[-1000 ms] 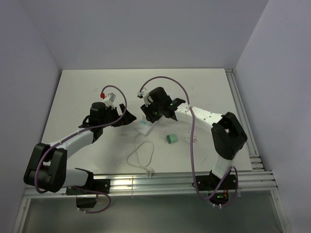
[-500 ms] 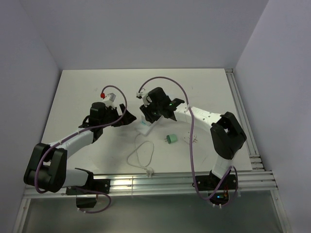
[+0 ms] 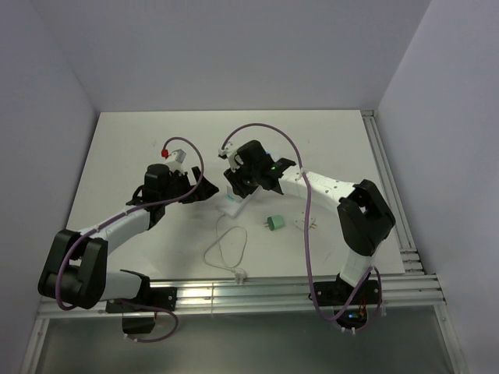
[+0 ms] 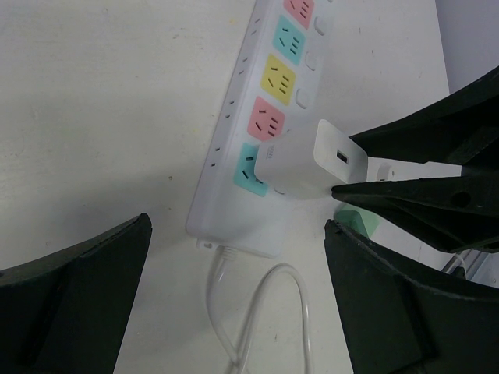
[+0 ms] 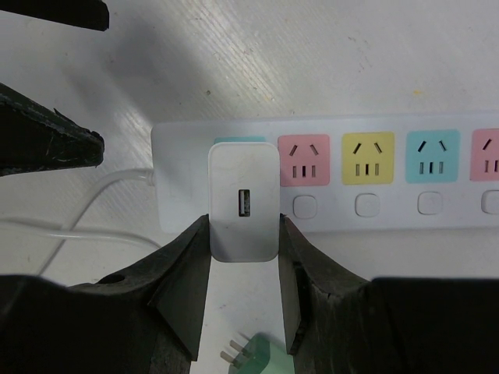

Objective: Insert the plug

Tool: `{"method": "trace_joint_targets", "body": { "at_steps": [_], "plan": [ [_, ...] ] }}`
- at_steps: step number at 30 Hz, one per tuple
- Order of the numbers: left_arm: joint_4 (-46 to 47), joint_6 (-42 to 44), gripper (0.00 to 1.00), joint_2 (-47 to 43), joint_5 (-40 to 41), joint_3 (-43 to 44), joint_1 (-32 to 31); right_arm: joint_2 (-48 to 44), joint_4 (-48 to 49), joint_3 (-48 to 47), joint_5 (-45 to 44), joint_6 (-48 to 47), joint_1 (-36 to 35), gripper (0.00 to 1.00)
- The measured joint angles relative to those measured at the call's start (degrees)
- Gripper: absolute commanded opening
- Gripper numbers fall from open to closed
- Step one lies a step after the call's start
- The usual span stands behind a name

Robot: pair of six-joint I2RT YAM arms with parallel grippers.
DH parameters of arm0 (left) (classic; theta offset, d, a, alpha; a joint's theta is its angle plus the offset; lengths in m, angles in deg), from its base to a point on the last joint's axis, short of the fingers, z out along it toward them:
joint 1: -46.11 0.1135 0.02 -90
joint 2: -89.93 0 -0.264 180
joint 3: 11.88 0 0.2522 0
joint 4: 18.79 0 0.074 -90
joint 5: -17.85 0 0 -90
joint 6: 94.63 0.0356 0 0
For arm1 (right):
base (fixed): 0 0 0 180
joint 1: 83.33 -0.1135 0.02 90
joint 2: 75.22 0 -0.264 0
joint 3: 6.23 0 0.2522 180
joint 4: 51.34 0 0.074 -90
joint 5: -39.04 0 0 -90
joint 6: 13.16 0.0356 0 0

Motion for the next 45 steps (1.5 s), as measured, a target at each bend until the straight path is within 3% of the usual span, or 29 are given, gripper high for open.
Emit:
{"method": "trace_joint_targets", "body": {
  "at_steps": [45],
  "plan": [
    [0.07, 0.7, 0.99, 0.0, -0.09, 0.0, 0.0, -1.53, 1.31, 3.15, -3.52, 0.24, -1.88, 0.0]
  ]
}}
